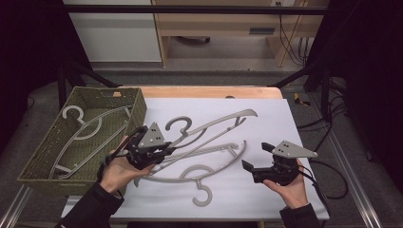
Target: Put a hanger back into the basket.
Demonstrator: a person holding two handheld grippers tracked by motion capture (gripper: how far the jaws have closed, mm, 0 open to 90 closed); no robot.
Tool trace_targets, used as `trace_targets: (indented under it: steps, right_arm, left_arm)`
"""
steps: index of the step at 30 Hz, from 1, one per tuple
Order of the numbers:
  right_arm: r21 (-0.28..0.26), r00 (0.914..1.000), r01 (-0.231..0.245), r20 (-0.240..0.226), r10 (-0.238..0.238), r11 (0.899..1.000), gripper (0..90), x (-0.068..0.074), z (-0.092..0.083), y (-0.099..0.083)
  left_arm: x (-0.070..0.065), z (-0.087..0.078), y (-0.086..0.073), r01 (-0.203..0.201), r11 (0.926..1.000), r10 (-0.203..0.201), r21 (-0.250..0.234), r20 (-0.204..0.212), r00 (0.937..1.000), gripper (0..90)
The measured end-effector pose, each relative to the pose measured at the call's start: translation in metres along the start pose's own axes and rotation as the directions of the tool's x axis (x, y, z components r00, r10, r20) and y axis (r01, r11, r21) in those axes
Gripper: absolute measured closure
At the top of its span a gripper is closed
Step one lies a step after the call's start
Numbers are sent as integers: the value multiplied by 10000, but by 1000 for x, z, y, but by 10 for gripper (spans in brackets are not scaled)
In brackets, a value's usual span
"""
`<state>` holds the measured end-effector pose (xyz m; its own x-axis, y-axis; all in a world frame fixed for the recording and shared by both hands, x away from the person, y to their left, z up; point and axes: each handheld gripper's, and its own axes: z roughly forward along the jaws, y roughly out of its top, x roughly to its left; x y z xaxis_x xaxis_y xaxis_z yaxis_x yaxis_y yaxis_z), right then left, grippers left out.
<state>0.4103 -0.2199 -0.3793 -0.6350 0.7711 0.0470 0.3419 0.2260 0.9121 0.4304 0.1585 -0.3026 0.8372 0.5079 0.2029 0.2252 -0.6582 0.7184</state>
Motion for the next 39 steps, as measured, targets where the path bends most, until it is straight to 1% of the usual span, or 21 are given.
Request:
trace_targets:
  steps: [3, 4, 6, 10, 14, 15, 17, 19, 22, 23, 25, 26, 29, 30, 32, 33, 34, 35, 36, 39]
  right_arm:
    - [174, 9997, -139, 189, 136, 9998, 62, -2, 0, -5]
    - [233, 9996, -65, 266, 59, 9997, 61, -3, 0, -6]
    - [270, 9997, -156, 187, 151, 9995, 60, -3, 1, -7]
    - [215, 9995, -216, 236, 211, 9995, 60, -4, 1, -9]
    - [115, 9992, -308, 250, 305, 9995, 61, -5, 0, -10]
    - [155, 9993, -250, 285, 246, 9996, 59, -6, 0, -10]
    - [162, 9990, -315, 314, 310, 9994, 58, -6, -1, -11]
    - [137, 9991, -252, 344, 247, 9996, 57, -6, 0, -11]
    - [157, 9990, -294, 342, 288, 9994, 54, -6, 1, -11]
    - [183, 9990, -270, 348, 264, 9995, 54, -6, 1, -12]
    - [192, 9990, -273, 357, 266, 9994, 53, -6, 1, -12]
    - [203, 9990, -253, 377, 245, 9995, 53, -6, 1, -12]
    - [173, 9988, -263, 406, 256, 9995, 52, -6, 1, -12]
    - [168, 9987, -276, 422, 268, 9995, 51, -6, 1, -12]
    - [195, 9987, -284, 421, 276, 9994, 51, -6, 1, -12]
    - [203, 9988, -272, 422, 264, 9994, 51, -6, 1, -12]
    - [160, 9987, -305, 417, 298, 9994, 51, -6, 2, -12]
    - [181, 9988, -306, 400, 298, 9994, 51, -6, 2, -12]
    - [201, 9987, -292, 415, 283, 9994, 51, -6, 2, -12]
    - [263, 9988, -279, 403, 268, 9993, 50, -6, 2, -13]
  left_arm:
    - [4, -9, 5, 56, 9999, -56, -117, -72, 10000, 799]
    - [6, -12, 6, 121, 9998, -122, -155, -75, 9999, 799]
    - [10, -20, 8, 155, 9996, -158, -244, -124, 9998, 799]
    - [19, -34, 11, 268, 9989, -277, -375, -242, 9993, 799]
    - [31, -50, 12, 372, 9985, -389, -396, -446, 9982, 799]
    - [35, -53, 12, 431, 9982, -451, -419, -496, 9978, 799]
    - [42, -58, 11, 586, 9971, -613, -487, -562, 9965, 799]
    - [50, -64, 8, 702, 9960, -736, -557, -615, 9954, 799]
    - [61, -73, 4, 937, 9939, -981, -575, -800, 9920, 799]
    - [65, -76, 2, 972, 9937, -1021, -553, -932, 9904, 799]
    - [72, -81, -1, 1026, 9937, -1068, -451, -1038, 9888, 799]
    - [76, -84, -3, 1087, 9932, -1130, -425, -1165, 9868, 799]
    - [86, -90, -9, 1255, 9914, -1292, -359, -1330, 9827, 799]
    - [89, -93, -12, 1366, 9900, -1401, -344, -1410, 9801, 799]
    - [96, -97, -17, 1406, 9898, -1424, -224, -1533, 9779, 799]
    - [99, -98, -20, 1501, 9883, -1525, -270, -1579, 9756, 799]
    - [101, -100, -22, 1486, 9887, -1496, -183, -1615, 9755, 799]
    - [106, -102, -25, 1531, 9882, -1522, -78, -1687, 9738, 799]
    - [109, -104, -28, 1656, 9861, -1650, -112, -1758, 9705, 799]
    - [119, -109, -38, 1795, 9837, -1752, 49, -1940, 9652, 799]
